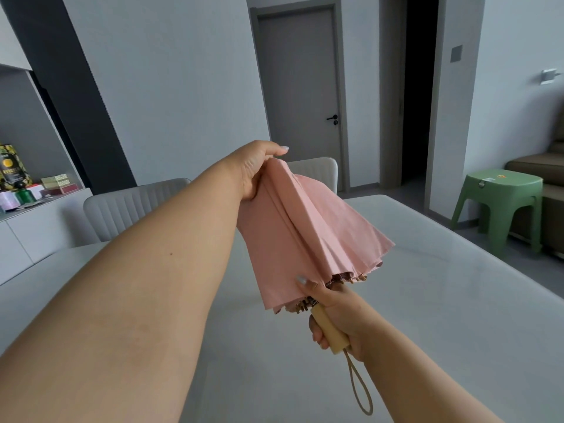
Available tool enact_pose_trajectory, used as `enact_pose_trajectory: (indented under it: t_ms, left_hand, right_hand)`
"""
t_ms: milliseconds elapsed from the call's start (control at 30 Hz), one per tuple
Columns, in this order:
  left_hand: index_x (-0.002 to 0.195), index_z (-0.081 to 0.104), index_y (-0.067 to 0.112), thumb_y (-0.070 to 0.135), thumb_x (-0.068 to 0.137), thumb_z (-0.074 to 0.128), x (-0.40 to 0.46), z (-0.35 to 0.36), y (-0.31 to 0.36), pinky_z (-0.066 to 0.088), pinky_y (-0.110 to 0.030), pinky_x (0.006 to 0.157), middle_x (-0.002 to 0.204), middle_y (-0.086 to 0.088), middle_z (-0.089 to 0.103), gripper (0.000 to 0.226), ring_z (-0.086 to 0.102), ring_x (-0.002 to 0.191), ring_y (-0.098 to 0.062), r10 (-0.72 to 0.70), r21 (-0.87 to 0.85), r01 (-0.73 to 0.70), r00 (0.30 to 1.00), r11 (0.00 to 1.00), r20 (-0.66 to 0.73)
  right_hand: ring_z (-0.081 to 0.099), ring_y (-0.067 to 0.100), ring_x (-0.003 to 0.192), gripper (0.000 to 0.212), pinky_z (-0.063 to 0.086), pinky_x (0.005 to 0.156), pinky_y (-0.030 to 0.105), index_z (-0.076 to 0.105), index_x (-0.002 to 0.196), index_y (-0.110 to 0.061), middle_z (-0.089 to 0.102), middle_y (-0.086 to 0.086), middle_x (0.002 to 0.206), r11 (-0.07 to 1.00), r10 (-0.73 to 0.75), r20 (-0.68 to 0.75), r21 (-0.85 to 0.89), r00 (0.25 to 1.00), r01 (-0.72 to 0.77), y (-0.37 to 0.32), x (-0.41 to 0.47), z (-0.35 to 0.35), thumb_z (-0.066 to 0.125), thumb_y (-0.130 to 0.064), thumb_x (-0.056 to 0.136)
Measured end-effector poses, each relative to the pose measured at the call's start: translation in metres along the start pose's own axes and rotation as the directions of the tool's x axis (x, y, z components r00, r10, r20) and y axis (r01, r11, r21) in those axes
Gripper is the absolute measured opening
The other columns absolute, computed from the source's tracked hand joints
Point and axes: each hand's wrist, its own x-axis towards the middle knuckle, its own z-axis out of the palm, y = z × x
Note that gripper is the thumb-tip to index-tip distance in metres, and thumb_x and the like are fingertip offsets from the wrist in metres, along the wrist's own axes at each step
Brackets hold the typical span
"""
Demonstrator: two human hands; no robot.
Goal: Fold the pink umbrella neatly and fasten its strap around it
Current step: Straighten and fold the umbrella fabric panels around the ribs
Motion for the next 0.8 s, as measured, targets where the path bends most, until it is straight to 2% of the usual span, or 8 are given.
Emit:
enact_pose_trajectory:
  t_ms: [100,167,233,333,500,567,667,800]
  left_hand:
    - [0.080,0.072,0.011,0.041,0.078,0.070,-0.003,0.003,0.000,0.052,-0.037,0.085,0.080,-0.009,0.073,0.030,0.068,0.077,-0.027,-0.034,0.200,0.041,0.999,0.979,-0.038]
    - [0.076,0.074,0.013,0.028,0.069,0.073,-0.005,0.005,0.000,0.054,-0.042,0.086,0.083,-0.010,0.074,0.016,0.068,0.078,-0.030,-0.023,0.240,0.046,0.995,0.970,-0.099]
    - [0.069,0.070,0.012,0.019,0.069,0.068,-0.005,0.007,0.002,0.052,-0.036,0.081,0.074,-0.007,0.070,0.007,0.063,0.070,-0.026,0.016,0.150,0.004,0.991,0.989,-0.132]
    - [0.062,0.060,0.013,0.025,0.085,0.057,-0.001,0.005,0.005,0.042,-0.026,0.063,0.061,0.001,0.064,0.026,0.051,0.058,-0.016,0.041,0.014,-0.039,0.983,0.999,-0.179]
    - [0.101,0.071,0.015,0.065,0.072,0.068,-0.002,0.010,0.005,0.047,-0.033,0.070,0.094,0.001,0.071,0.058,0.065,0.084,-0.018,0.066,0.259,-0.022,0.985,0.966,-0.161]
    - [0.095,0.065,0.014,0.055,0.072,0.074,-0.002,0.014,0.004,0.048,-0.033,0.077,0.092,0.003,0.065,0.047,0.063,0.083,-0.019,0.114,0.358,-0.029,0.969,0.933,-0.219]
    - [0.076,0.051,0.012,0.024,0.074,0.065,-0.007,0.022,0.007,0.041,-0.025,0.060,0.078,-0.002,0.052,0.018,0.052,0.066,-0.021,0.193,0.545,0.006,0.932,0.838,-0.307]
    - [0.079,0.052,0.010,0.017,0.074,0.056,-0.005,0.022,0.009,0.036,-0.024,0.057,0.080,-0.005,0.050,0.009,0.046,0.062,-0.021,0.139,0.279,-0.037,0.923,0.960,-0.358]
  right_hand:
    - [0.050,0.018,0.037,0.050,0.043,0.039,0.025,0.052,0.110,-0.004,0.057,0.012,0.057,1.000,0.018,-0.021,-0.007,1.000,-0.019,-0.001,-0.002,0.000,0.066,-0.045,0.087]
    - [0.050,0.017,0.037,0.046,0.043,0.040,0.026,0.053,0.107,-0.006,0.055,0.010,0.053,1.000,0.024,-0.014,-0.011,1.000,-0.024,-0.002,-0.003,0.002,0.066,-0.045,0.087]
    - [0.050,0.018,0.039,0.042,0.043,0.041,0.027,0.054,0.104,-0.007,0.056,0.013,0.059,1.000,0.016,-0.007,-0.014,1.000,-0.016,-0.002,-0.003,0.002,0.066,-0.044,0.087]
    - [0.050,0.018,0.038,0.041,0.043,0.040,0.026,0.055,0.105,-0.006,0.058,0.009,0.055,1.000,-0.002,-0.007,-0.007,1.000,0.002,-0.003,-0.003,0.001,0.064,-0.042,0.089]
    - [0.051,0.017,0.039,0.041,0.045,0.040,0.026,0.052,0.107,-0.007,0.061,0.015,0.065,1.000,-0.004,0.007,-0.004,1.000,0.004,-0.002,-0.001,0.000,0.065,-0.042,0.089]
    - [0.052,0.018,0.040,0.044,0.046,0.041,0.027,0.051,0.109,-0.007,0.059,0.023,0.078,1.000,-0.010,0.009,-0.026,1.000,0.011,0.001,0.002,0.000,0.065,-0.043,0.088]
    - [0.052,0.020,0.041,0.044,0.047,0.042,0.028,0.052,0.110,-0.006,0.059,0.029,0.078,0.998,-0.026,0.001,-0.055,1.000,0.026,0.006,0.007,-0.002,0.064,-0.043,0.089]
    - [0.052,0.021,0.042,0.050,0.046,0.043,0.029,0.052,0.113,-0.004,0.061,0.041,0.103,0.997,-0.042,-0.003,-0.058,0.999,0.041,0.007,0.010,-0.004,0.065,-0.045,0.088]
